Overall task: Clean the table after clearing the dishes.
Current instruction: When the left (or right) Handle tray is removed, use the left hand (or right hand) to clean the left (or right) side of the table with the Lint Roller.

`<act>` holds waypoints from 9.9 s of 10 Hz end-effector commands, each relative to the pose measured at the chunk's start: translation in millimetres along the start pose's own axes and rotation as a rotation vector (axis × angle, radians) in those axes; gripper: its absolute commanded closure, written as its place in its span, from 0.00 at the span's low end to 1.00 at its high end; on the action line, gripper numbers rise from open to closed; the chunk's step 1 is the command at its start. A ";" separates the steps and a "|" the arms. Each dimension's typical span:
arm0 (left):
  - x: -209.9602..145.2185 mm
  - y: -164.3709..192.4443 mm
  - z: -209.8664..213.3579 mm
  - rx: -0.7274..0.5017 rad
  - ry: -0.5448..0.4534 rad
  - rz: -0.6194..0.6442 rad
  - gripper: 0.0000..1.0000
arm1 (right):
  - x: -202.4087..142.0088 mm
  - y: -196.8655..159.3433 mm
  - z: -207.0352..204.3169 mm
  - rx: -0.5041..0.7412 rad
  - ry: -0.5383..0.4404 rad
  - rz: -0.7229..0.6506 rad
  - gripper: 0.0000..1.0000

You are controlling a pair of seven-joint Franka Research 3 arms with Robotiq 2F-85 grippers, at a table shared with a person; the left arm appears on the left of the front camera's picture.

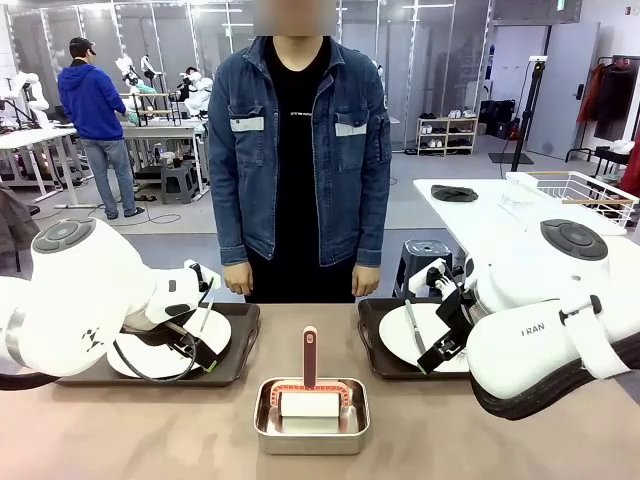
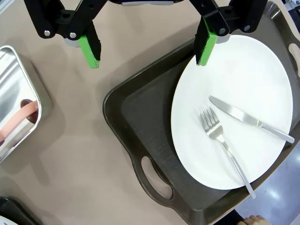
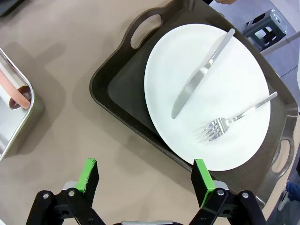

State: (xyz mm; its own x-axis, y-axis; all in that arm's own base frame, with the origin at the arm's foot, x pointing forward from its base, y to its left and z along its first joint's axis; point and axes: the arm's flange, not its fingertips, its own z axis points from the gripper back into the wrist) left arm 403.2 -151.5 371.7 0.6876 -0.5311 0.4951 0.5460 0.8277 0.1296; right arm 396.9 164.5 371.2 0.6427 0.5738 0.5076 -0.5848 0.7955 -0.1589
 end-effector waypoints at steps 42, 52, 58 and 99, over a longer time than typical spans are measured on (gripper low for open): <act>-236.6 384.1 171.9 -0.928 -0.367 0.891 0.00 | -238.6 -321.3 145.7 0.885 -0.430 -1.027 0.00; -236.6 384.1 171.9 -0.928 -0.367 0.891 0.00 | -238.6 -321.3 145.7 0.885 -0.430 -1.027 0.00; -236.6 384.1 171.9 -0.928 -0.367 0.891 0.00 | -183.9 -296.8 154.7 0.817 -0.337 -0.753 0.00; -236.6 384.1 171.9 -0.928 -0.367 0.891 0.00 | 203.1 166.3 -51.5 0.411 0.450 0.812 0.08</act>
State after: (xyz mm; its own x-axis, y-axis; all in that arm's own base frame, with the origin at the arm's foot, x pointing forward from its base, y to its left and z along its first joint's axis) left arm 370.3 321.3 451.0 0.8905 0.3206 0.3227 0.2031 0.3546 -0.9127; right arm 460.1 412.9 404.1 0.0291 0.9996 -0.0007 -0.9985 0.0291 0.0469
